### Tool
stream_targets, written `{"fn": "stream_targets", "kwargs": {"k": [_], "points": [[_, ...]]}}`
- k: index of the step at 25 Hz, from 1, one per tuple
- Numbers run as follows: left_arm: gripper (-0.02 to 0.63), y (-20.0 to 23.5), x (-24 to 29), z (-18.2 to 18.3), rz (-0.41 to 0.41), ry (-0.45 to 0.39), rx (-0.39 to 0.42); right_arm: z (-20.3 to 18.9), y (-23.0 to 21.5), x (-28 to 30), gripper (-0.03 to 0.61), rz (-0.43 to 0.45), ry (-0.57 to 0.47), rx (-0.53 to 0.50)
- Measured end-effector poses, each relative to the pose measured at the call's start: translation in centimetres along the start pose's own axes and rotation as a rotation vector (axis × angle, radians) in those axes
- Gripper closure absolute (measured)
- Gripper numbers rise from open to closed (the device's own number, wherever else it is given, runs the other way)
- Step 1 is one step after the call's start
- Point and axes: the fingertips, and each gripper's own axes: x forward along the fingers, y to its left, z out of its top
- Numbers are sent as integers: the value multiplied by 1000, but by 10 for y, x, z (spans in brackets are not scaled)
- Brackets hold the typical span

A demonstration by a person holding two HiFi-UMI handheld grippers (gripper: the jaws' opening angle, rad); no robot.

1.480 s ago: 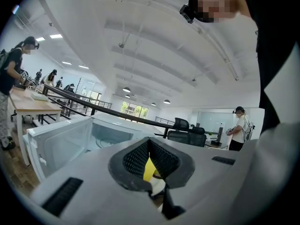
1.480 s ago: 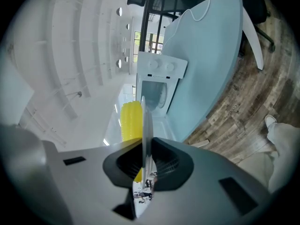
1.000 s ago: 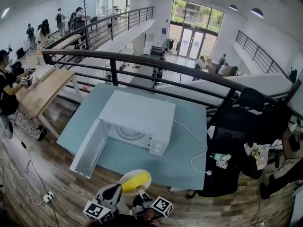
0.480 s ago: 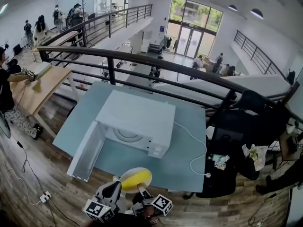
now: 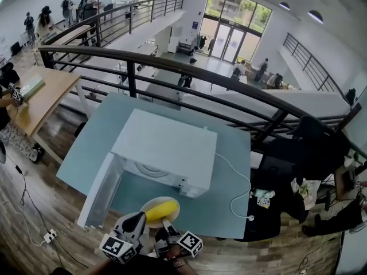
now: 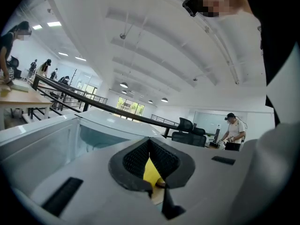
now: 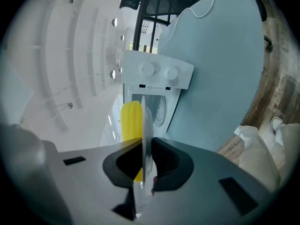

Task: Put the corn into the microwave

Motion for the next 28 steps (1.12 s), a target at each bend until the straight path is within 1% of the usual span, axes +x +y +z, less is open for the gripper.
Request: {"fn": "stream_targets", "kwargs": {"k": [2, 5, 8, 12, 14, 17, 21, 24, 28], "points": [[611, 16, 12, 4, -3, -4, 6, 1, 3, 17, 546, 5, -4, 6], [611, 35, 26, 7, 7, -13, -6, 7, 5, 40, 546, 28, -2, 2], [611, 52, 40, 13, 18, -15, -7, 12, 5, 63, 546, 20, -3, 12], [611, 71, 49, 7, 30, -10, -37, 18, 1, 88, 546, 5, -15, 26], [611, 77, 53, 5, 36, -7, -55, 22, -1, 99, 546, 6, -25, 35], [611, 90, 63, 7, 38, 1, -59, 27, 1, 119, 546, 9, -49, 50], [611, 102, 74, 14, 28, 2, -59, 31, 2, 138, 546, -19, -99, 84], [611, 103, 81, 12, 14, -5, -48, 37, -5, 150, 546, 9, -118, 78], [611, 117, 87, 15, 38, -10, -54, 40, -13, 174, 546, 11, -128, 69]]}}
